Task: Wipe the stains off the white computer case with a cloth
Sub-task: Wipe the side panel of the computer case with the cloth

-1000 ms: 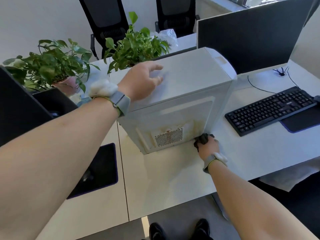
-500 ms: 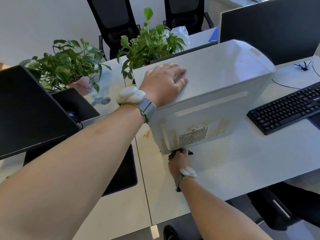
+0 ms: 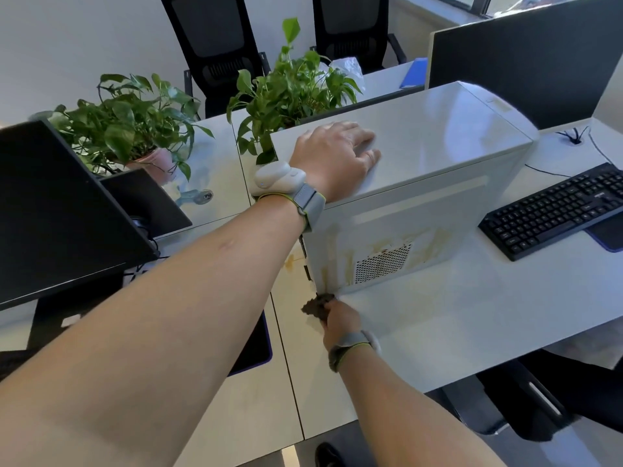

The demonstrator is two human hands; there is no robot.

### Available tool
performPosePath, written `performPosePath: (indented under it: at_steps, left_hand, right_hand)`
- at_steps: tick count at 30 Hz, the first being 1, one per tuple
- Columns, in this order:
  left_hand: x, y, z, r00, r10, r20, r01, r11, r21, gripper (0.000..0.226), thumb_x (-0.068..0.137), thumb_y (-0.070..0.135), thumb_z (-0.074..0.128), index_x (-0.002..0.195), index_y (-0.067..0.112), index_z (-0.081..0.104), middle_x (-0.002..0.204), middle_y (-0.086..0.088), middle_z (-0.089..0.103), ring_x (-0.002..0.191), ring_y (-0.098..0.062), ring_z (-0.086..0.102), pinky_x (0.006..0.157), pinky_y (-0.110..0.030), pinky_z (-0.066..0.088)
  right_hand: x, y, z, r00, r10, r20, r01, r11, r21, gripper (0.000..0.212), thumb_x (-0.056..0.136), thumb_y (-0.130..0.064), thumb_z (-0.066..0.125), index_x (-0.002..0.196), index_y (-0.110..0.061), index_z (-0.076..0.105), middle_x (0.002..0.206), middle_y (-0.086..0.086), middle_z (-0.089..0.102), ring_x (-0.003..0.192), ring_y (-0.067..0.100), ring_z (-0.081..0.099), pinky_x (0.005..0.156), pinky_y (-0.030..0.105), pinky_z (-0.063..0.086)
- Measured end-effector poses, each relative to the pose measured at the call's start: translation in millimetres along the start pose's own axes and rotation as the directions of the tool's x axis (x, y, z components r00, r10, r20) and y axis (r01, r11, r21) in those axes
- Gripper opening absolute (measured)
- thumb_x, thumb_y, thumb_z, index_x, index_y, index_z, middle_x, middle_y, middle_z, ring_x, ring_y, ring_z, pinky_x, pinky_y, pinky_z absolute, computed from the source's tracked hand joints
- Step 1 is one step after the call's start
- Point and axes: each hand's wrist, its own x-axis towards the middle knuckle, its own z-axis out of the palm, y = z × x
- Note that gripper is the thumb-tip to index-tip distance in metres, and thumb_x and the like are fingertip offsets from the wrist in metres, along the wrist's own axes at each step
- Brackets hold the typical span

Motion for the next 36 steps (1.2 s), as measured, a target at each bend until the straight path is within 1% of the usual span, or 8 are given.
performPosePath:
  at_steps: [3,6,9,21,25,29,33,36]
  left_hand:
    - [0.4,0.2,0.6,1.000,-0.005,0.008,0.005,1.000,0.002,0.046,0.100,0.058,0.043,0.143,0.043,0.053,0.159,0.014,0.040,0.145,-0.016,0.034,0.117,-0.038,0.019]
    - [0.7,-0.7,-0.1,1.000,0.000,0.007,0.000,1.000,0.006,0.046,0.100,0.059,0.043,0.142,0.043,0.054,0.159,0.013,0.040,0.146,-0.016,0.034,0.118,-0.038,0.019]
    - [-0.2,-0.1,-0.7,1.000,0.003,0.007,-0.003,1.000,0.006,0.045,0.100,0.058,0.043,0.141,0.042,0.055,0.158,0.013,0.041,0.145,-0.017,0.035,0.117,-0.038,0.020]
    - [2.2,-1.2,2.4,1.000,0.004,0.005,-0.004,1.000,0.007,0.048,0.100,0.059,0.044,0.143,0.041,0.054,0.158,0.013,0.041,0.145,-0.017,0.035,0.118,-0.039,0.020]
    - [2.6,-2.4,2.0,1.000,0.002,0.008,-0.002,1.000,0.000,0.049,0.099,0.061,0.045,0.142,0.041,0.055,0.157,0.014,0.043,0.144,-0.017,0.036,0.117,-0.040,0.021]
    - [1.5,-0.7,-1.7,1.000,-0.005,0.016,0.005,1.000,0.002,0.049,0.099,0.061,0.045,0.142,0.041,0.056,0.156,0.014,0.044,0.144,-0.017,0.037,0.117,-0.039,0.021]
    - [1.7,0.4,-1.5,1.000,0.000,0.008,0.000,1.000,0.001,0.048,0.099,0.061,0.045,0.141,0.041,0.056,0.156,0.013,0.044,0.143,-0.017,0.037,0.117,-0.040,0.022]
    - [0.9,0.8,-3.3,1.000,-0.007,0.013,0.007,1.000,0.000,0.048,0.099,0.061,0.045,0.142,0.042,0.055,0.157,0.014,0.043,0.144,-0.017,0.037,0.117,-0.040,0.021]
  right_hand:
    - [-6.3,-2.7,0.2,0.990,0.142,-0.010,-0.122,0.887,0.445,0.043,0.102,-0.032,0.059,0.140,-0.014,0.053,0.132,0.005,0.064,0.123,0.026,0.061,0.101,0.027,0.047]
    - [-16.2,-10.8,-6.2,0.954,0.237,0.183,-0.269,0.410,0.872,0.029,0.101,-0.011,0.059,0.129,-0.007,0.058,0.124,0.009,0.062,0.111,0.025,0.064,0.089,0.019,0.048]
    - [-30.9,-25.9,-13.0,0.932,0.168,0.321,-0.346,0.151,0.926,0.021,0.099,-0.003,0.055,0.120,0.001,0.058,0.122,0.015,0.060,0.115,0.027,0.061,0.079,0.025,0.055]
    - [-91.7,-77.2,-53.2,0.926,-0.004,0.377,-0.377,-0.022,0.926,0.025,0.098,-0.002,0.055,0.122,0.004,0.061,0.119,0.022,0.062,0.096,0.031,0.060,0.054,0.021,0.056]
    - [-119.6,-94.1,-86.5,0.926,-0.185,0.330,-0.329,0.038,0.944,0.024,0.086,-0.002,0.055,0.109,0.001,0.062,0.102,0.021,0.064,0.078,0.030,0.059,0.046,0.024,0.047]
    - [-125.3,-86.6,-124.7,0.935,-0.284,0.212,-0.195,0.087,0.977,0.024,0.069,-0.025,0.055,0.084,-0.010,0.066,0.081,0.013,0.064,0.069,0.027,0.058,0.065,0.031,0.039]
    - [-107.7,-40.3,-135.9,0.903,-0.273,0.331,-0.318,0.092,0.944,0.023,0.079,-0.026,0.057,0.081,-0.010,0.073,0.091,0.016,0.067,0.094,0.034,0.059,0.098,0.047,0.047]
    - [-89.9,-10.0,-122.1,0.927,-0.126,0.353,-0.326,0.196,0.925,0.037,0.094,-0.018,0.045,0.111,0.000,0.073,0.100,0.021,0.071,0.091,0.039,0.067,0.079,0.049,0.059]
